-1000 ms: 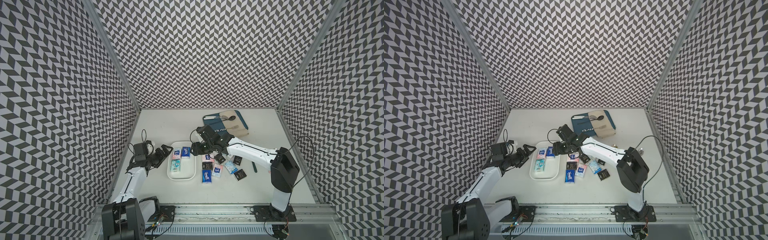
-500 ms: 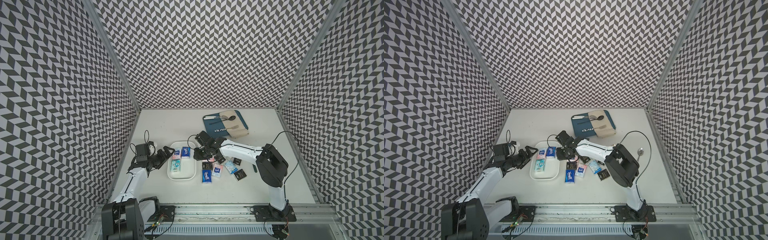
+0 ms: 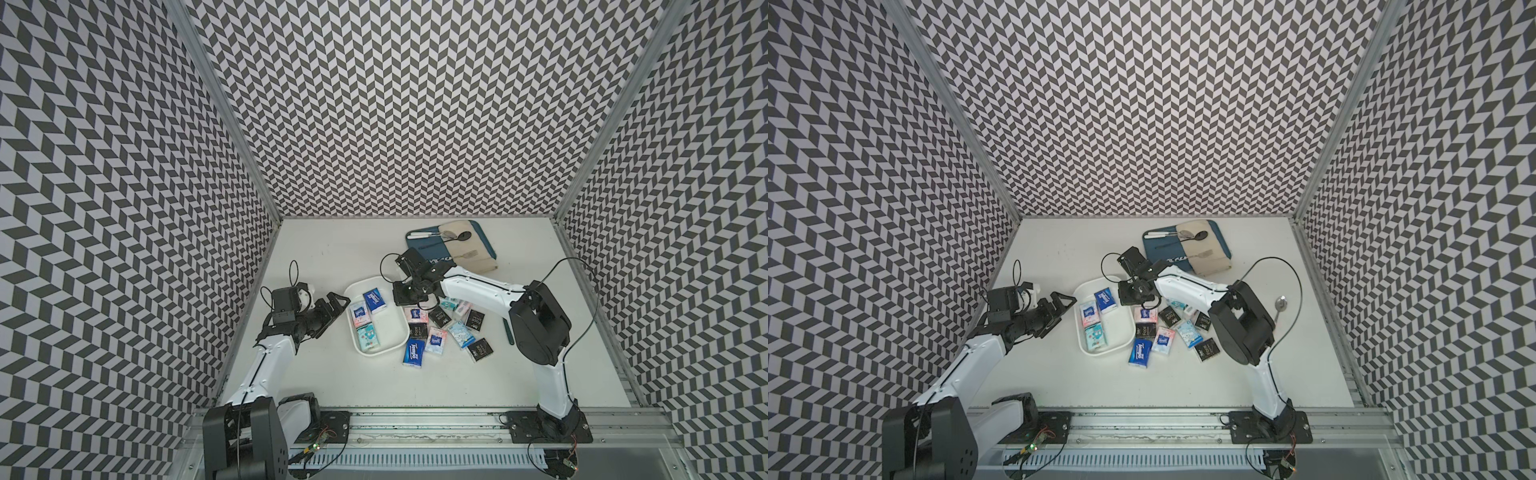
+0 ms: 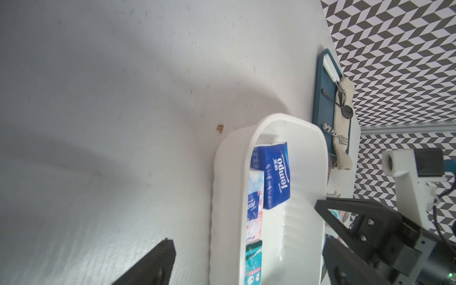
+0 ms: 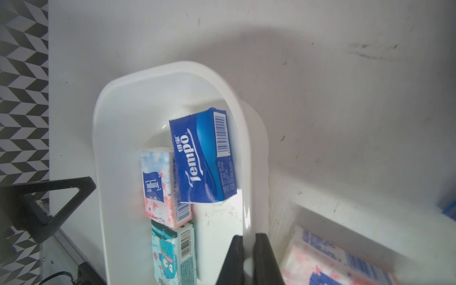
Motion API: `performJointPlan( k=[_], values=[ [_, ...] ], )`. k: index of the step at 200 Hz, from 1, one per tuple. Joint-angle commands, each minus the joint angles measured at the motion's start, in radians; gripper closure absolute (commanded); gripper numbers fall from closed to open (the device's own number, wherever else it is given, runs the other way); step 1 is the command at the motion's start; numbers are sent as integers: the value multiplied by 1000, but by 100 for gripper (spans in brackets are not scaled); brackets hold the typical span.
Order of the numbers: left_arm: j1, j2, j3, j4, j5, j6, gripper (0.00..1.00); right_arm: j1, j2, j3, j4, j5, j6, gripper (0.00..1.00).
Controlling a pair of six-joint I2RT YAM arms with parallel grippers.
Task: Put the pocket tissues into the storage box
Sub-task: Move the storage box to the center of the board.
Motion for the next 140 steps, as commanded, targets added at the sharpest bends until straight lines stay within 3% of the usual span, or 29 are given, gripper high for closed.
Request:
performJointPlan(
  k=[1,37,91,140],
  values=[
    [-6,-3,-11,10,16,20,1,-29,27,41,-28,39,-69,90],
    [-6,-3,-9,12,16,18,1,-58,54,70,-27,27,-66,86],
    [-15,16,6,32,39,11,1,-78,-49,8,50,8,-103,58],
    [-88,54,52,70,33,-22,2,-160,-192,-109,54,49,-218,54]
  ],
)
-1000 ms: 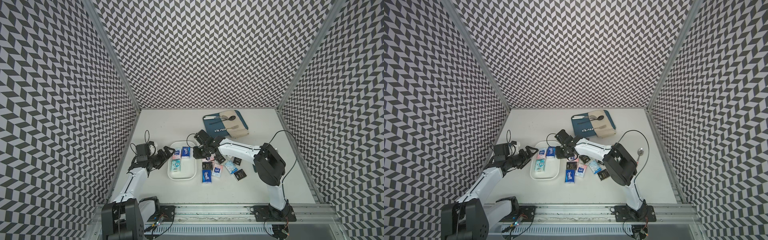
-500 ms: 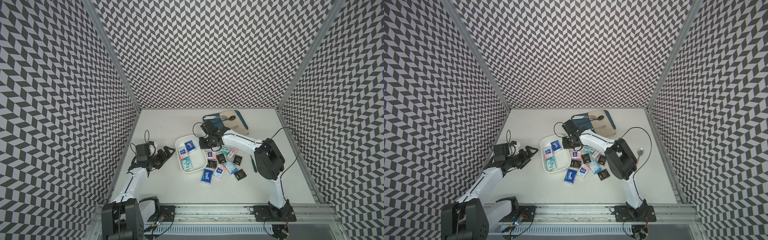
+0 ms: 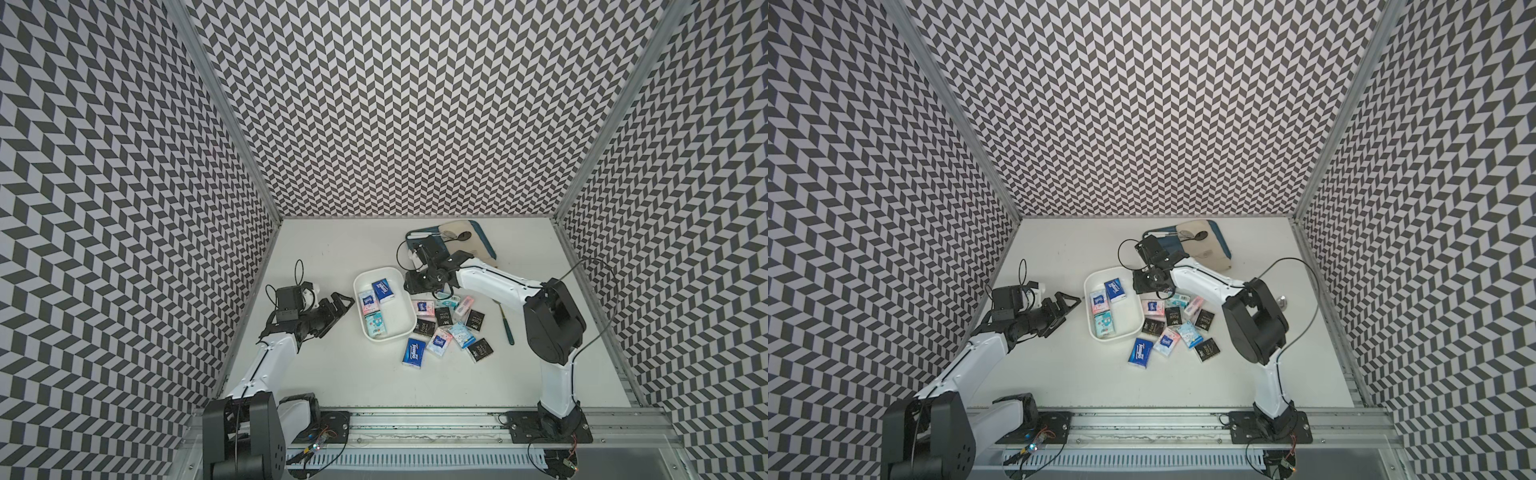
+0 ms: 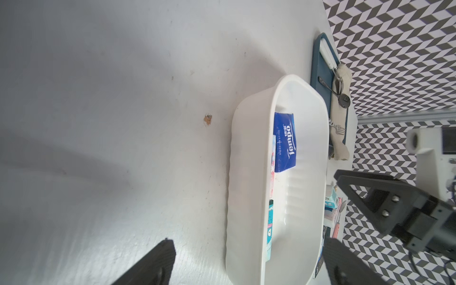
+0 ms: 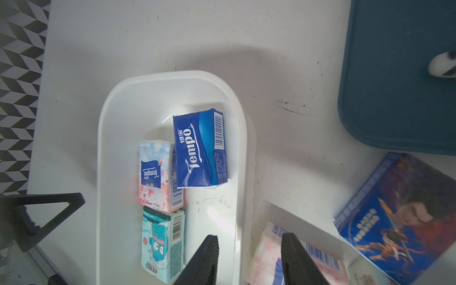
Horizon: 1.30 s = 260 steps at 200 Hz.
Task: Put the pocket tissues into the storage box
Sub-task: Move the storage box to the center of the board, then pick up the pocket tissues from the center of the board.
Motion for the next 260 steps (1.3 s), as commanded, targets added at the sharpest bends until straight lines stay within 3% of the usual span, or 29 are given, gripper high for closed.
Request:
performJointPlan(
  k=[1,18,44,61,105,130,167,203,260],
  values=[
    [-40,19,46,48,9,-15,2,-55,-85,-42,36,37,-84,54],
    [-74,42,67,57,4,-25,2,-89,-112,-83,19,34,-172,52],
    [-109,77,101,65,-11,-21,2,-104,-131,-138,-33,46,-336,36],
    [-113,92,111,82,-13,-24,2,-105,-120,-167,-65,63,-411,30],
    [-115,110,130,73,-4,-9,2,-105,-71,-177,-61,162,-460,17],
    [-115,107,125,62,-7,3,1,-105,-39,-175,-66,196,-476,17],
    [-115,107,107,70,-7,-3,1,-105,-19,-189,-62,156,-461,25],
    [-115,110,115,70,-7,-5,1,-105,-23,-205,-60,130,-419,57],
    [-115,104,115,70,-7,-9,1,-115,-86,-247,-37,149,-363,80]
  ],
)
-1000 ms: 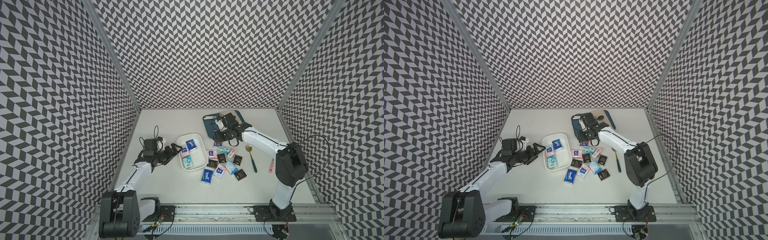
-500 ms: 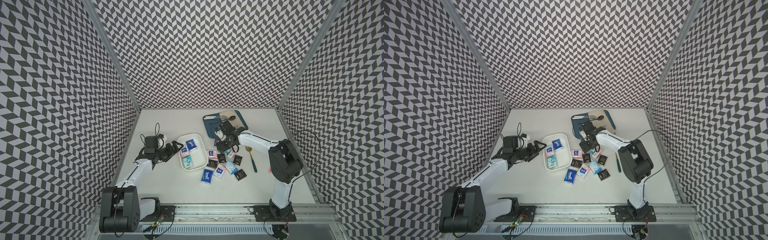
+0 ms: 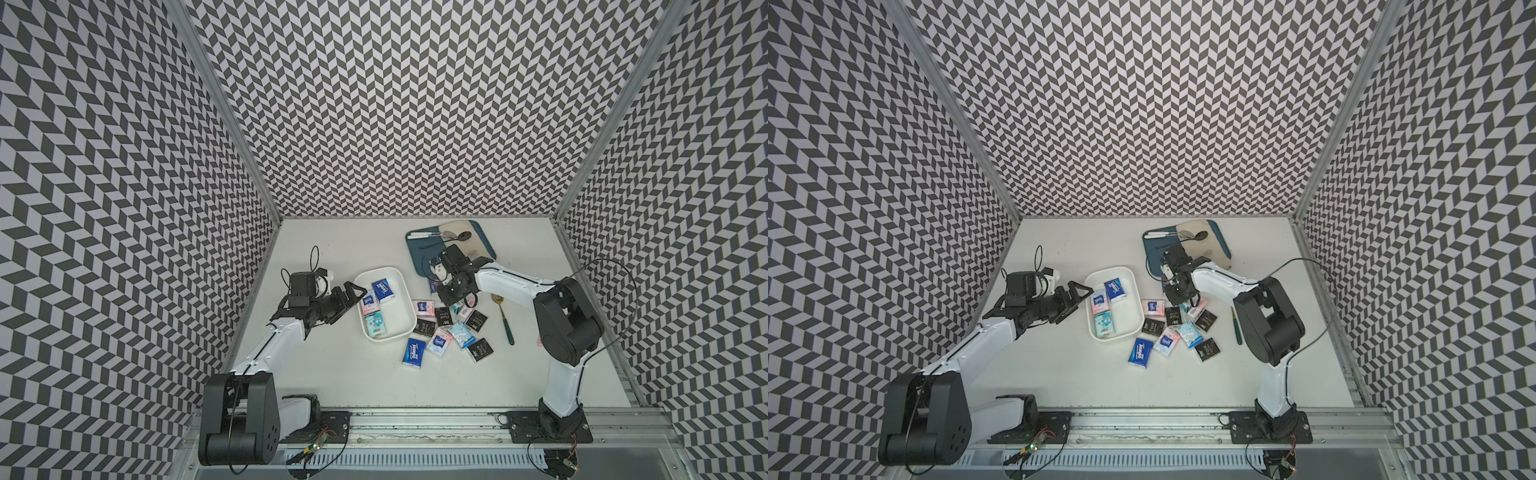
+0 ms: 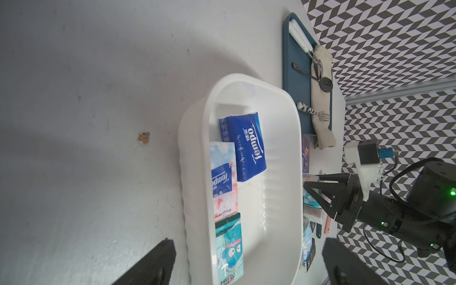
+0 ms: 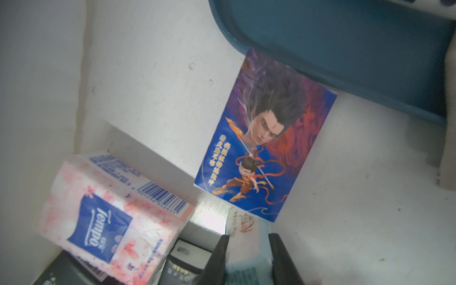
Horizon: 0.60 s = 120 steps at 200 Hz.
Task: Put the pocket tissues into the storage box
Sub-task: Pick up the pocket tissues from the center of the board, then place the pocket tissues in the storage box.
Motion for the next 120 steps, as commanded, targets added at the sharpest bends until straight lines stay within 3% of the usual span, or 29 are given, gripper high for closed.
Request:
performJointPlan(
  k=[1,88,120],
  values=[
    [-2,-5,10,10,-4,10,1,-5,-46,-23,12,16,35,80],
    [-1,9,5,33,7,-13,1,-30,-154,111,-119,20,104,93],
    [-1,29,2,47,8,-20,1,-29,-188,138,-111,-114,195,95]
  ],
)
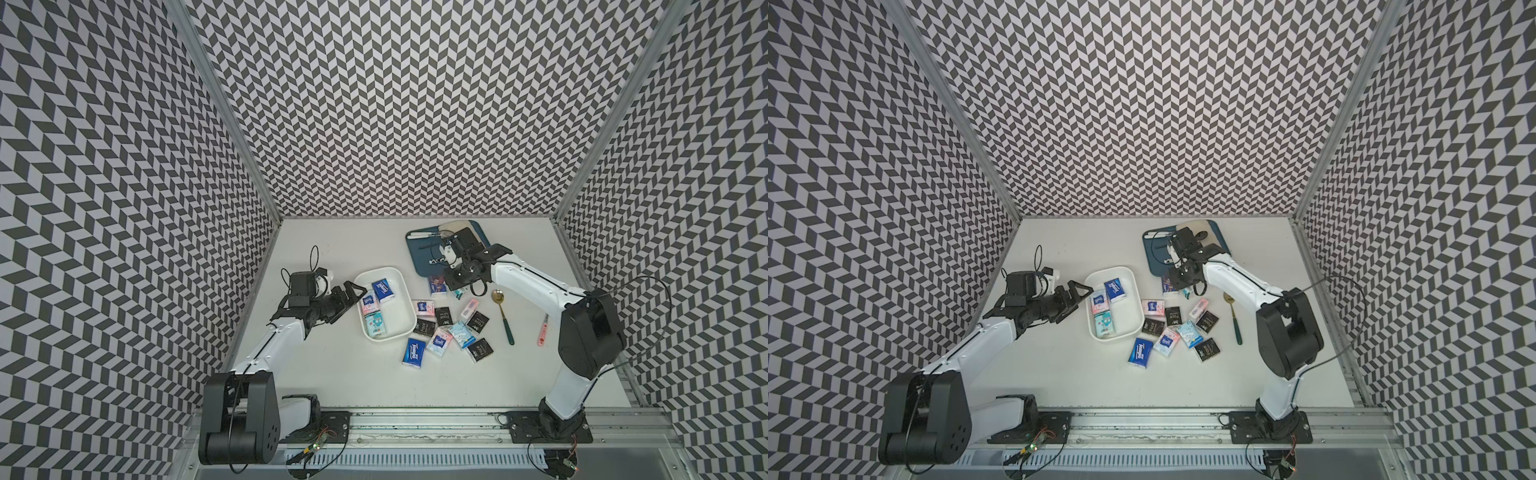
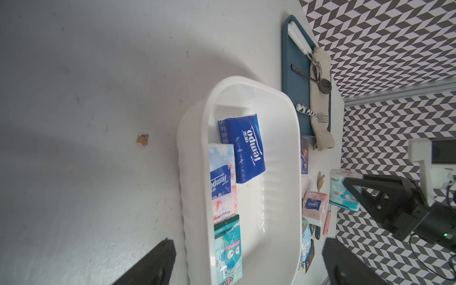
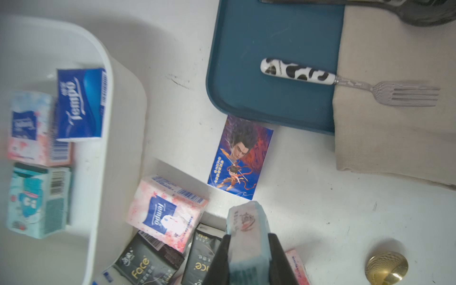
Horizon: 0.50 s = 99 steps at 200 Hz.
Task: Put the pocket tissues into the storage box
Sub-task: Place the pocket tissues in the storage box.
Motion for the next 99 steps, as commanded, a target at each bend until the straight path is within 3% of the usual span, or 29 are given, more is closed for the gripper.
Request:
performJointPlan(
  k=[1,36,99],
  values=[
    [-1,18,4,31,6,-9,1,0,-51,23,-5,-111,90,95],
    [-1,38,12,34,7,-5,1,36,-87,-31,133,-275,206,96],
    [7,41,2,19,2,15,1,187,-63,-90,377,-298,368,97]
  ],
)
